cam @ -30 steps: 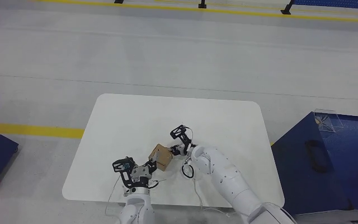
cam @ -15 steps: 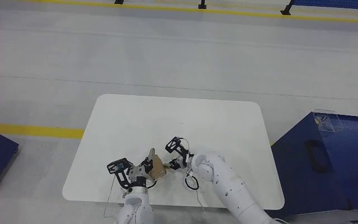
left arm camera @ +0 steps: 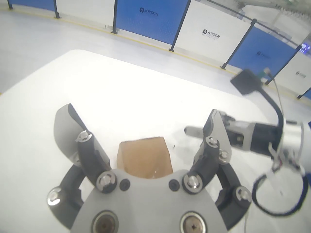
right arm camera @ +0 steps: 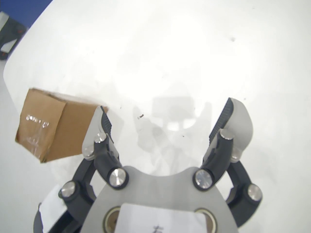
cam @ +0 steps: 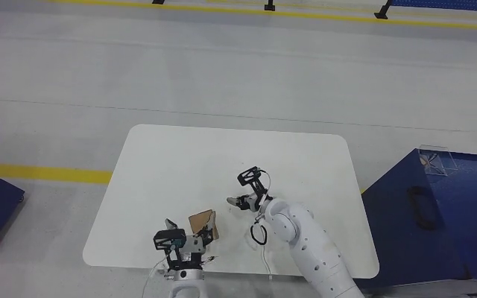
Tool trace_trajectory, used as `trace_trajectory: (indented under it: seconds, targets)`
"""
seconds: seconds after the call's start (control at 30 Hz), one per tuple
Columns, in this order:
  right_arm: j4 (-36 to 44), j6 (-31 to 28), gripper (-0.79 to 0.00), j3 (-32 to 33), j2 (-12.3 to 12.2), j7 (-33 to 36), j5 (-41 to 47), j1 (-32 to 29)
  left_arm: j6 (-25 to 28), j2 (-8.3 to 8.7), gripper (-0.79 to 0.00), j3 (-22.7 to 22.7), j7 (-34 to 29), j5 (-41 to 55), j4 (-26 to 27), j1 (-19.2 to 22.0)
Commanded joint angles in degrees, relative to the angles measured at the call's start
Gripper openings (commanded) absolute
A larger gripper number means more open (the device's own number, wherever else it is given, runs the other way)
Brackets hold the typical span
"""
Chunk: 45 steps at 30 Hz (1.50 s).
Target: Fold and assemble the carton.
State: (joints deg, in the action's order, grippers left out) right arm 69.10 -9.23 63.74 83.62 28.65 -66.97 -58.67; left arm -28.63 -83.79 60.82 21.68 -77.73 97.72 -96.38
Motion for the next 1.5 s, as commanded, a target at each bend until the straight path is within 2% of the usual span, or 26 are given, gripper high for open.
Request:
trace_trajectory:
  seconds: [0.0,0.13,0.37,0.5,0.7,0.87,0.9,1.03,1.1,1.2,1.23,1.3,1.33,1.4,1.43,1.47]
  targets:
    - [-1.6,3.4,0.0,-0.4,0.4,-1.6,0.8,0.9,-4.9,-0.28,0.0,-2.9,-0.4,-5.6,0.6,-1.8]
    - [-3.5,4.3,0.0,-1.4,0.9,-1.6,2.1,2.2,-11.5,-1.06,0.0,-7.1,-2.9,-12.2,-3.4,-1.5]
    - [-3.5,4.3,0.0,-1.4,0.9,-1.6,2.1,2.2,-18.6,-3.39,0.0,-10.1,-7.1,-11.4,-13.6,5.7]
    - [-3.5,4.3,0.0,-1.4,0.9,-1.6,2.1,2.2,-18.5,-4.38,0.0,-10.0,-7.9,-7.5,-17.0,8.5]
    - [-3.5,4.3,0.0,-1.4,0.9,-1.6,2.1,2.2,-18.4,-5.22,0.0,-9.1,-7.8,-3.5,-19.0,9.5]
    - [-3.5,4.3,0.0,-1.4,0.9,-1.6,2.1,2.2,-17.8,-5.66,-0.157,-8.7,-6.4,-2.3,-19.5,9.6]
    - [-3.5,4.3,0.0,-1.4,0.9,-1.6,2.1,2.2,-17.8,-5.74,-0.209,-8.7,-6.1,-2.2,-19.7,9.5]
    - [-3.5,4.3,0.0,-1.4,0.9,-1.6,2.1,2.2,-17.5,-6.01,-0.268,-8.7,-5.4,-2.5,-20.5,9.5]
    - [-3.5,4.3,0.0,-1.4,0.9,-1.6,2.1,2.2,-17.5,-6.23,-0.326,-8.7,-5.4,-1.9,-20.5,9.6]
    - [-3.5,4.3,0.0,-1.4,0.9,-1.6,2.1,2.2,-17.4,-6.43,-0.44,-8.5,-5.2,-1.9,-21.1,9.8]
    - [-3.5,4.3,0.0,-1.4,0.9,-1.6,2.1,2.2,-17.2,-6.5,-0.526,-8.5,-5.2,-1.8,-21.1,9.8]
    - [-3.5,4.3,0.0,-1.4,0.9,-1.6,2.1,2.2,-17.2,-6.62,-0.579,-8.3,-4.9,-1.9,-21.2,9.8]
    - [-3.5,4.3,0.0,-1.4,0.9,-1.6,2.1,2.2,-16.7,-6.67,-0.671,-8.4,-4.7,-1.9,-20.9,9.8]
    - [-3.4,4.2,0.0,-1.0,0.8,-1.7,2.7,1.8,-15.5,-6.71,-0.785,-8.3,-4.1,-1.8,-20.2,9.5]
    - [-3.0,4.4,0.0,-0.1,0.7,-1.9,3.1,1.7,-13.6,-6.7,-0.785,-8.4,-4.1,-1.2,-19.6,9.3]
    - [-2.4,5.5,0.0,1.2,0.5,-2.7,3.8,1.5,-8.9,-6.68,-0.785,-8.6,-4.6,1.2,-18.1,9.0]
